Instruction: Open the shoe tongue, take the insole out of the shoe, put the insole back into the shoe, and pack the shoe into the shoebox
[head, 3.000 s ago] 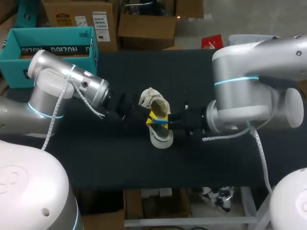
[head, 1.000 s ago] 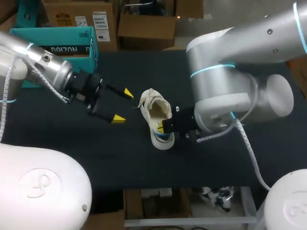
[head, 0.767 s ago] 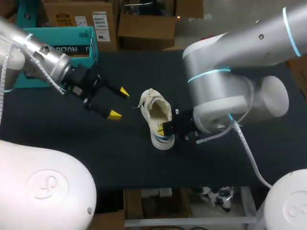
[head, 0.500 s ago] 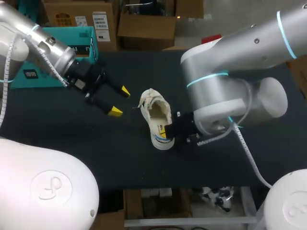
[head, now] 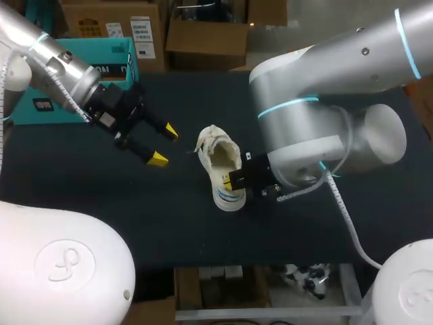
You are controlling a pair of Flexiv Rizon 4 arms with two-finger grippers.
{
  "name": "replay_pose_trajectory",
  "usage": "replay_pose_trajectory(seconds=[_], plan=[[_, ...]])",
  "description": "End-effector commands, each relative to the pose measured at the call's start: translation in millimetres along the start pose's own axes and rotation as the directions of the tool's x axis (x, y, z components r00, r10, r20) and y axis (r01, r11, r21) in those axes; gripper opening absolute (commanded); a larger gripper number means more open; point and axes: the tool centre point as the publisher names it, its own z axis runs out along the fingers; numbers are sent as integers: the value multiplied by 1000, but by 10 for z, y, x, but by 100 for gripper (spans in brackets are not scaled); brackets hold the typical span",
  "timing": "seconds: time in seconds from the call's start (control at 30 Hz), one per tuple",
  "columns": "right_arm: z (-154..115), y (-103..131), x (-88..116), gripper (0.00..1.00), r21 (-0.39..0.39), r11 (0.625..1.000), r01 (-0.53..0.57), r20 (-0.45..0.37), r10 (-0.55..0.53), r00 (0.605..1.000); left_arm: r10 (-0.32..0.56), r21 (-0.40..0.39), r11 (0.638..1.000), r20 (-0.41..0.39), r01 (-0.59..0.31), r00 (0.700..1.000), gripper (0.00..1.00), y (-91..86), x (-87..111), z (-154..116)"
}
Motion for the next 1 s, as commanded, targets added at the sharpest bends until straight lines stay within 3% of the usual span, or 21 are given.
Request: replay_pose_trajectory(seconds=[0.03, 0.33, 1.0], plan=[[-143, -106, -16, 0, -18, 1000, 3, -7, -3, 1000, -2, 10, 1000, 5, 2, 1000, 100, 43, 25, 11], [-86, -229, -95, 0, -13, 1000, -1, 6, 1, 1000, -8, 17, 1000, 7, 8, 1000, 100, 71, 18, 14], [242, 36, -243, 0, -5, 996, -93, 43, 94, 995, -29, 21, 999, 11, 29, 1000, 100, 164, -41, -12]])
